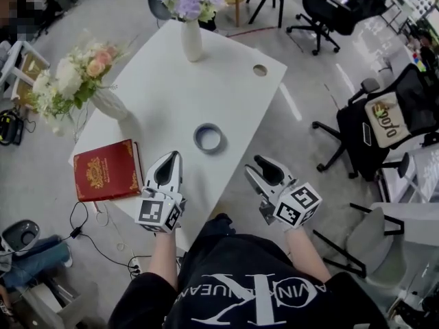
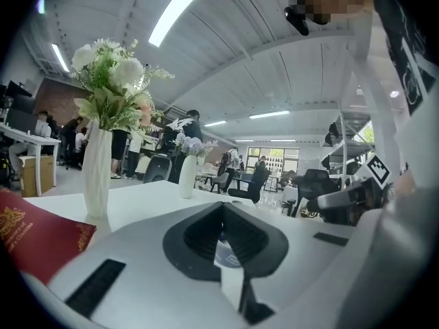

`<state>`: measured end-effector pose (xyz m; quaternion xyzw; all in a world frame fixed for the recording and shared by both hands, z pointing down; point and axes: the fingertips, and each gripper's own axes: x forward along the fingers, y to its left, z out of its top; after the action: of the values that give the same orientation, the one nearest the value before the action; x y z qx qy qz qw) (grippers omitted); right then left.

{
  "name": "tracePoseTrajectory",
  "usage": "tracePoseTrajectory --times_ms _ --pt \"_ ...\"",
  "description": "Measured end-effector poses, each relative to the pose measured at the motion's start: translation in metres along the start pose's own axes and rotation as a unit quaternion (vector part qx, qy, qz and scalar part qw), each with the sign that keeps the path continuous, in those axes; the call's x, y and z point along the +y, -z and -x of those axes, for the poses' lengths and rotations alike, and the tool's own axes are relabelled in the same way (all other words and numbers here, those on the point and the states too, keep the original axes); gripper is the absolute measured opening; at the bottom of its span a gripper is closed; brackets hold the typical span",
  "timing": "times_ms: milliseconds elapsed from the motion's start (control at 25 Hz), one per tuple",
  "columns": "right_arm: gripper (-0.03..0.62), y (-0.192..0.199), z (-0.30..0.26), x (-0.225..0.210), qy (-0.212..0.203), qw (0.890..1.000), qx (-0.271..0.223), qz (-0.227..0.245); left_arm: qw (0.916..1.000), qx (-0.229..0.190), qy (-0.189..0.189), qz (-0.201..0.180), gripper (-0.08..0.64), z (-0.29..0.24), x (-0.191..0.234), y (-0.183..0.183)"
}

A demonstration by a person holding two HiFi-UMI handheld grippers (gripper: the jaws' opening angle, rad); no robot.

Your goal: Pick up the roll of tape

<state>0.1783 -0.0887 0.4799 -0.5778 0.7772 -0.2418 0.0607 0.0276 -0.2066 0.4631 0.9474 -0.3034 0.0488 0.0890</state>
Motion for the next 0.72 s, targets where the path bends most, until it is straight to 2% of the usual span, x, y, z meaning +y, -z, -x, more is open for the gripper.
tracePoseTrajectory --times_ms 320,520,720 --pt "0.179 -0.004 -0.02 -0.015 -0.017 1.0 0.021 -0.008 0.9998 0.015 -0.013 0.001 -0.002 -0.012 0.006 0.003" --pt "0.178 -0.003 -0.049 -0.017 -0.058 0.997 0.058 -0.005 0.9983 0.016 -0.056 0.009 -0.002 -0.011 0.019 0.004" --pt "0.175 -0.006 -0.089 -0.02 -0.113 0.987 0.111 0.009 0.9934 0.013 -0.111 0.025 -0.002 -0.006 0.033 0.005"
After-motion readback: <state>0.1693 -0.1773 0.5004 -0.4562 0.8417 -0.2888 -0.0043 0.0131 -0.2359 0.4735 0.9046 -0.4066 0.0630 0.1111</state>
